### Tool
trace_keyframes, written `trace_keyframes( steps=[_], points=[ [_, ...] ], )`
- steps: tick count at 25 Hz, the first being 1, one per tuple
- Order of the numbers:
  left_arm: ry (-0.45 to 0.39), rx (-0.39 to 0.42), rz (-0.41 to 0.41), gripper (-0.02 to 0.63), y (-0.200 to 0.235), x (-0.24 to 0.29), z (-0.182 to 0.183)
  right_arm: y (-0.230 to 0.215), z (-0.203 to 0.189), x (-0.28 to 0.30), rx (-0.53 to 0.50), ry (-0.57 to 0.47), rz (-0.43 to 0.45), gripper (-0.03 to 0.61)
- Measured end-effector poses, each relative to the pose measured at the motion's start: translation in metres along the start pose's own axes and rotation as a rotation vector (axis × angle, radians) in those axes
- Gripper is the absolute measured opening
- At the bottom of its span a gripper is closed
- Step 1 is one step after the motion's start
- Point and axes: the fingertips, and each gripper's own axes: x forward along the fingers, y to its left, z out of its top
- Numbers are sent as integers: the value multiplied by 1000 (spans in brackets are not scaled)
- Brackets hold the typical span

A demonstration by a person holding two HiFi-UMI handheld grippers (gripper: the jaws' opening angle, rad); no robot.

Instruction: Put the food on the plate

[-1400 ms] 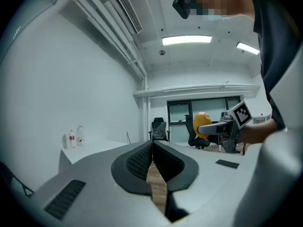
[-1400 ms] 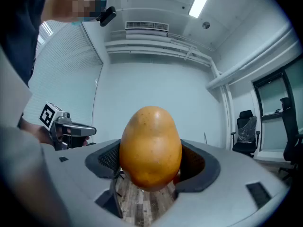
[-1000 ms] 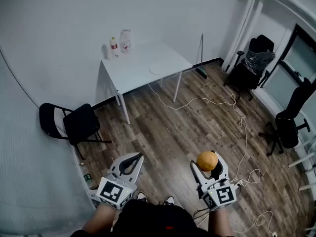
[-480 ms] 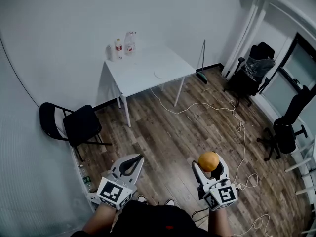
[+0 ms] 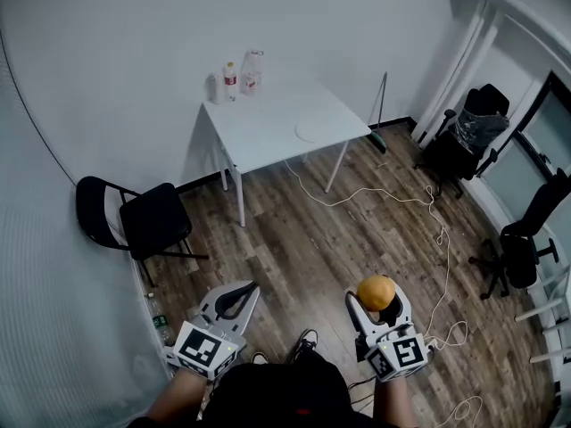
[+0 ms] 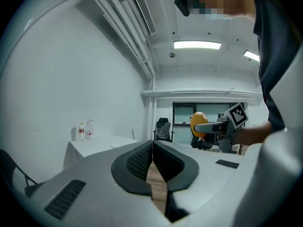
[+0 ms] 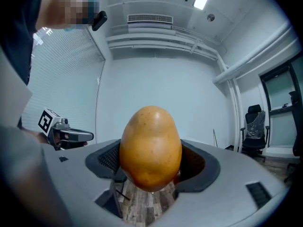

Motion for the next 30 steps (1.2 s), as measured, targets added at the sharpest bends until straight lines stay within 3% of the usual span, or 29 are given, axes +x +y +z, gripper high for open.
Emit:
trace_keyframes(
  steps=[7,14,30],
  points=[
    [-6,2,51,23,46,43,3,-30,-1,67,18,-15,36,362],
    [-1,20,76,23,72,126,22,-111,7,125,27,-16,35,362],
    [58,33,112,23,62,326,31,-304,1,198,109,-10,78,362]
  ],
)
